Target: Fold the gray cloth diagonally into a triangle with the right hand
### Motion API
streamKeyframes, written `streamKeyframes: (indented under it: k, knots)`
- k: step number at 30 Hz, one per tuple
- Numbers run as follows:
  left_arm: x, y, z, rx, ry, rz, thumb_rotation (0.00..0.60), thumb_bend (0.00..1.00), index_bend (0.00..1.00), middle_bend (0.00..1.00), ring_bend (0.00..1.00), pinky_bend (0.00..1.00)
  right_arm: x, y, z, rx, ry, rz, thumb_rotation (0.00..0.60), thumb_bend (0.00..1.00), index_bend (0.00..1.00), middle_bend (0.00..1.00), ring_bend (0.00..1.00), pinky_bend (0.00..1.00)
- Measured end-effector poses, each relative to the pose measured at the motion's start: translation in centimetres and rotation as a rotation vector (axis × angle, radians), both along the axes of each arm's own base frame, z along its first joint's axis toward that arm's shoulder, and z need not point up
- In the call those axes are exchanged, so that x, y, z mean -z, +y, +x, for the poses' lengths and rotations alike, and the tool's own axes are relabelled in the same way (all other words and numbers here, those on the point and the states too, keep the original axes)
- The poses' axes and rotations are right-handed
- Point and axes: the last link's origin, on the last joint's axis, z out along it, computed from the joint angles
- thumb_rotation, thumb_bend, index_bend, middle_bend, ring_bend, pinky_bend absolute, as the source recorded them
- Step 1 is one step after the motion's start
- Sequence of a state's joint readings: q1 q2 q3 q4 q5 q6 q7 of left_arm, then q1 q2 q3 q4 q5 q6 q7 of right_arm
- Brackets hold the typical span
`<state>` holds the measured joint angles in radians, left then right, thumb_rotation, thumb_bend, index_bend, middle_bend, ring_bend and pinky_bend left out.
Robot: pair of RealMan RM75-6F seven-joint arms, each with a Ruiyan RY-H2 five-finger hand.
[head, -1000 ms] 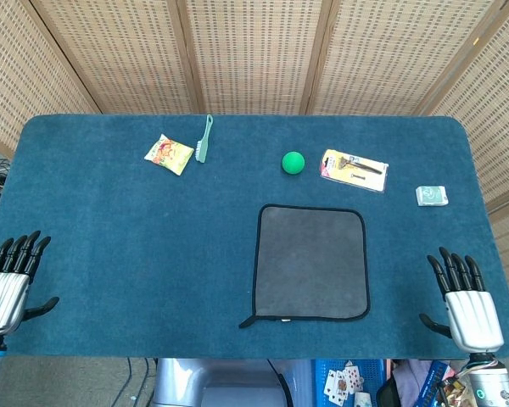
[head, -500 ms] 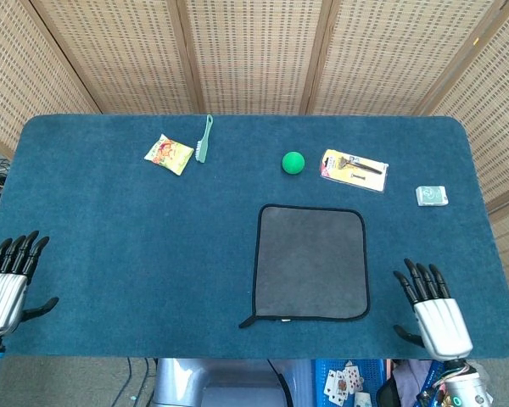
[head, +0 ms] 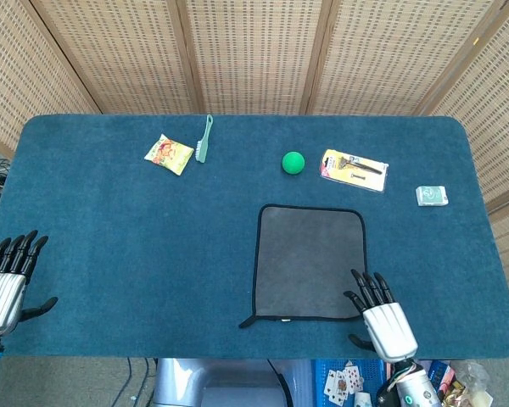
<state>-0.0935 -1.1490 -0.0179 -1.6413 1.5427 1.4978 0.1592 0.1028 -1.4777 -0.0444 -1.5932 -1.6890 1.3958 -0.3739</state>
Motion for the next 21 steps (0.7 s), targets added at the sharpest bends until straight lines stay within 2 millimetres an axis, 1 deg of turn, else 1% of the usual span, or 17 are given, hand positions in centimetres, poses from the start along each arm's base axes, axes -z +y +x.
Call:
streamKeyframes:
  k: [5,11,15,21]
  knots:
    - [0.0,0.0,0.0,-0.003,-0.001,-0.001,0.6,0.11,0.0,0.0,0.0,0.0,1.6,-0.8,0.1,0.005,-0.012,0.003,0.6,0.0,0.3,0.0,0.0,0.0]
    - [0.0,0.0,0.0,-0.002,-0.002,0.0,0.6,0.11,0.0,0.0,0.0,0.0,2.9,-1.7,-1.0,0.04,0.002,-0.002,0.6,0.0,0.3,0.0,0.0,0.0]
    - [0.0,0.1,-0.1,-0.006,-0.001,-0.001,0.6,0.11,0.0,0.0,0.0,0.0,3.2,-2.3,-2.1,0.077,0.003,-0.009,0.6,0.0,0.3,0.0,0.0,0.0]
    - [0.2,0.1,0.0,-0.004,0.006,-0.005,0.6,0.11,0.0,0.0,0.0,0.0,3.3,-2.6,-3.3,0.11,0.005,-0.013,0.6,0.0,0.3,0.0,0.0,0.0]
